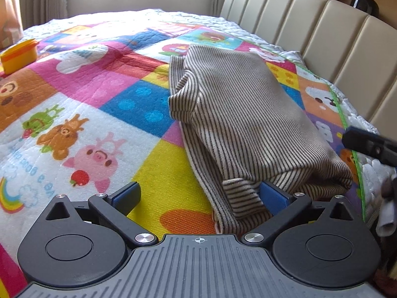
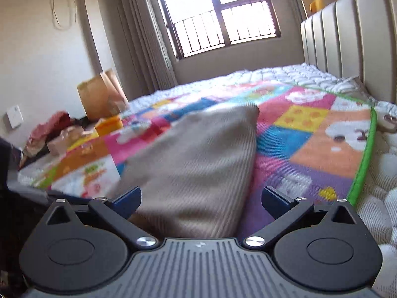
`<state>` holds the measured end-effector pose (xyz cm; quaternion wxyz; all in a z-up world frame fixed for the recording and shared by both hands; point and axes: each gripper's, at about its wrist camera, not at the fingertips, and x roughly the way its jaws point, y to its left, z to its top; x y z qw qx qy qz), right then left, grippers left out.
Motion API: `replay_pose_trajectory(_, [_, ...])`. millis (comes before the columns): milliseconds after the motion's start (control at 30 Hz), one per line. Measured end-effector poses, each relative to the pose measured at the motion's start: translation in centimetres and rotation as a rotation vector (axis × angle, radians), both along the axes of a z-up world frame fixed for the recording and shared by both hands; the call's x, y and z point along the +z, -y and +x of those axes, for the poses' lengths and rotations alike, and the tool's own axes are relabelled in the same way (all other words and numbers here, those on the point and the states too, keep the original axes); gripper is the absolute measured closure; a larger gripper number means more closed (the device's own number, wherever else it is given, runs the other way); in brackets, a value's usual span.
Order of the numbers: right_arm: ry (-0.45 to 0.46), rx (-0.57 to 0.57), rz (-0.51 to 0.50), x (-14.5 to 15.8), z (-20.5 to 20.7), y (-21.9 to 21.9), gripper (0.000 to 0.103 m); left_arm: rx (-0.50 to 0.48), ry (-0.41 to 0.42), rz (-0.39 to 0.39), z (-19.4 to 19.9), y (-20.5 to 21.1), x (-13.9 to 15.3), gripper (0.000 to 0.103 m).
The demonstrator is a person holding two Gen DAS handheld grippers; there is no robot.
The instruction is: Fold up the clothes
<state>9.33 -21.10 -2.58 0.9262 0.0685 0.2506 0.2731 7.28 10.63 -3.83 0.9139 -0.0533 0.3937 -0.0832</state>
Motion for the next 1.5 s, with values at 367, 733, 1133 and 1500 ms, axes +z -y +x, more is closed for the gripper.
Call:
replay_pose_trajectory(367, [-0.112, -0.028, -0.148, -3.6, 0.4, -0.4, 0.0, -0.018, 0.009, -0.03, -0.6, -0.1, 1.3, 0.0])
replay_pose_trajectory(733, [-0.026, -0.023, -0.136, -1.5, -1.4, 0.0, 0.0, -0.068, 0.018, 0.002, 1.9, 2.5, 0.8, 0.0])
replay_pose_trajectory(1133, [-0.047, -0.045, -0.307, -2.5, 1.0, 0.0, 0.014, -0.053, 0.009, 0.013, -0.6, 0.5, 0.4, 0.0])
replay_pose_trajectory(1500, [0.215, 0.328, -0.445, 1.0, -4.3, -6.3, 0.008, 0.018, 0.084, 0.029, -1.9, -2.4, 2.3, 0.0])
